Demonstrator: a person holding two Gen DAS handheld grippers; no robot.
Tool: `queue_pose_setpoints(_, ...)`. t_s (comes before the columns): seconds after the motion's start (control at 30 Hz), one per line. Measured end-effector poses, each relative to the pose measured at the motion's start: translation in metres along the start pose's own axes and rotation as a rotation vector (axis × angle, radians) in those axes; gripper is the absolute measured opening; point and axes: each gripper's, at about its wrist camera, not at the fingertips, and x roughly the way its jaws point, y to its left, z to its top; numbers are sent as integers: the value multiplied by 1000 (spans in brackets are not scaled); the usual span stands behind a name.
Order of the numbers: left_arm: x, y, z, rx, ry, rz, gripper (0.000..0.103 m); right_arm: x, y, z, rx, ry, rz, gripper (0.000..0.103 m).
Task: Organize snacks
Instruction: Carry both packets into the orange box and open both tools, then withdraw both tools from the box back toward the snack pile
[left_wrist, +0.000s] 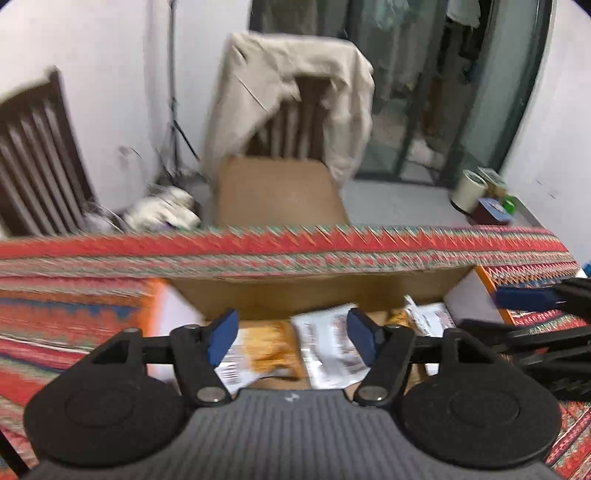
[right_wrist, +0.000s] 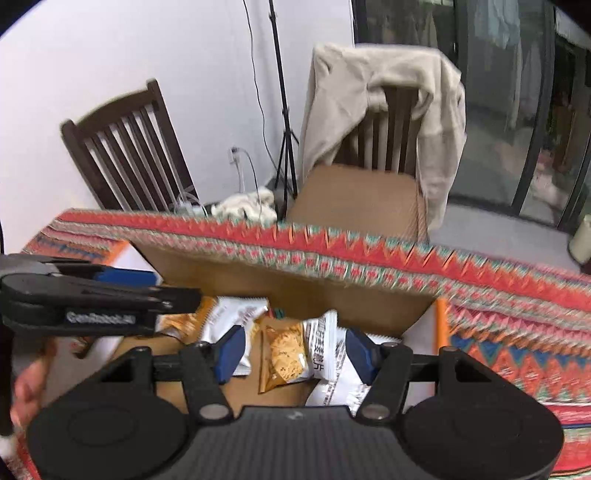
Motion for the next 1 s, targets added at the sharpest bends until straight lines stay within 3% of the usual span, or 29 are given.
queue_pose_setpoints(0.2,-100,18,-28,16,-81,57,79,-95,17,-11,-48,-102,-11,73)
queue_pose_setpoints(0.43,-247,20,-116,62,-222,-19,99,-218,43,-59,-69,-207,-27,90)
queue_pose_setpoints(0.63,-351,2,-206,108,-365,-49,103,-309,74,-137,-101,-285,19,93)
queue_pose_setpoints(0.7,-376,-2,-238,90,-397,-40,103,-335,84,-168,-104,-321,45,102)
queue_pose_setpoints(0.9,-419,-9,-336,27,-464,31,103,-384,106,-266,-103,-423,58,103)
queue_pose_setpoints(1.0,-431,-10,-374,-6,-473,49,103,-398,116,-319,-78,-453,7,103)
